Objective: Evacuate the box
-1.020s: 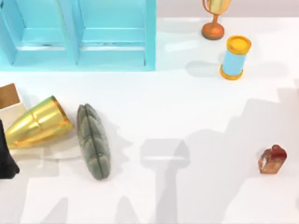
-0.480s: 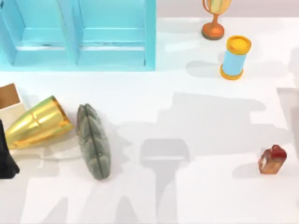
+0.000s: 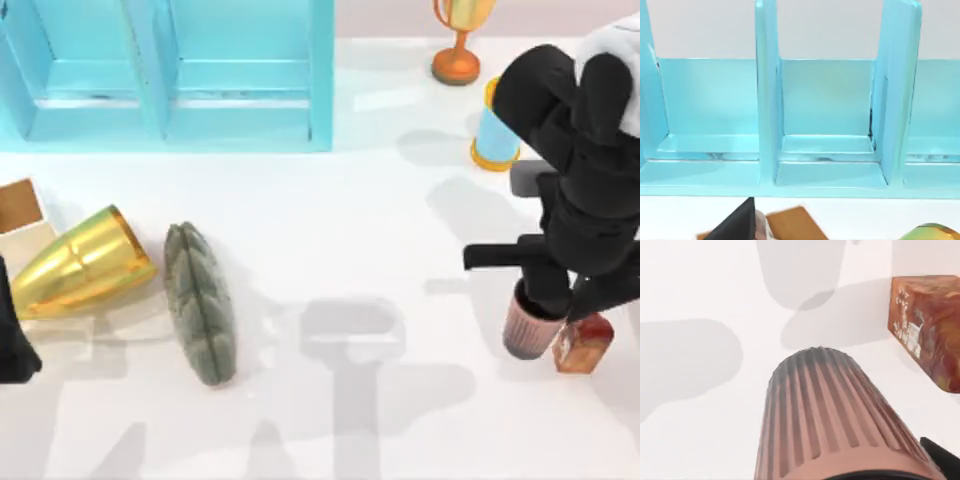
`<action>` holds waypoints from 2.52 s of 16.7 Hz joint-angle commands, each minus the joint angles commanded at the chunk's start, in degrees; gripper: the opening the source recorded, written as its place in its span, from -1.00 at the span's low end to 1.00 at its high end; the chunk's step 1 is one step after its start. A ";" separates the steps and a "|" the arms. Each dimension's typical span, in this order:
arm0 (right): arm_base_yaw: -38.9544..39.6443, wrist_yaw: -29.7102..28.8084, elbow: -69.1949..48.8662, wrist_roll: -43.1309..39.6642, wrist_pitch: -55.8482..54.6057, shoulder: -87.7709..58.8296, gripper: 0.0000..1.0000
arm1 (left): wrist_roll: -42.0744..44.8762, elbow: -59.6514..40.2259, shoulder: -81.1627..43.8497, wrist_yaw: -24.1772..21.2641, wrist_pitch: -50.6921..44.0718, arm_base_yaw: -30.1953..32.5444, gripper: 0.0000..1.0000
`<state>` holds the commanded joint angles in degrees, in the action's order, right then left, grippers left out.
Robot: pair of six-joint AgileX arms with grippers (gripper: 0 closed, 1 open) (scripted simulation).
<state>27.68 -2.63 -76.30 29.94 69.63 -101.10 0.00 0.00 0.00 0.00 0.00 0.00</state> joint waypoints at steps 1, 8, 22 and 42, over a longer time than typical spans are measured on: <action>2.71 -0.23 2.59 2.70 -1.30 1.23 -1.00 | 0.00 0.00 0.00 0.00 0.00 0.00 1.00; 7.11 -0.46 6.97 7.31 -3.74 3.34 -1.00 | 0.00 0.00 0.00 0.00 0.00 0.00 1.00; 7.79 -0.62 13.77 7.80 -14.05 0.24 -0.70 | 0.00 0.00 0.00 0.00 0.00 0.00 1.00; 7.71 -0.63 13.76 7.79 -14.04 0.27 1.00 | 0.00 0.00 0.00 0.00 0.00 0.00 1.00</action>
<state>35.39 -3.27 -62.54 37.73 55.59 -100.83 0.00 0.00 0.00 0.00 0.00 0.00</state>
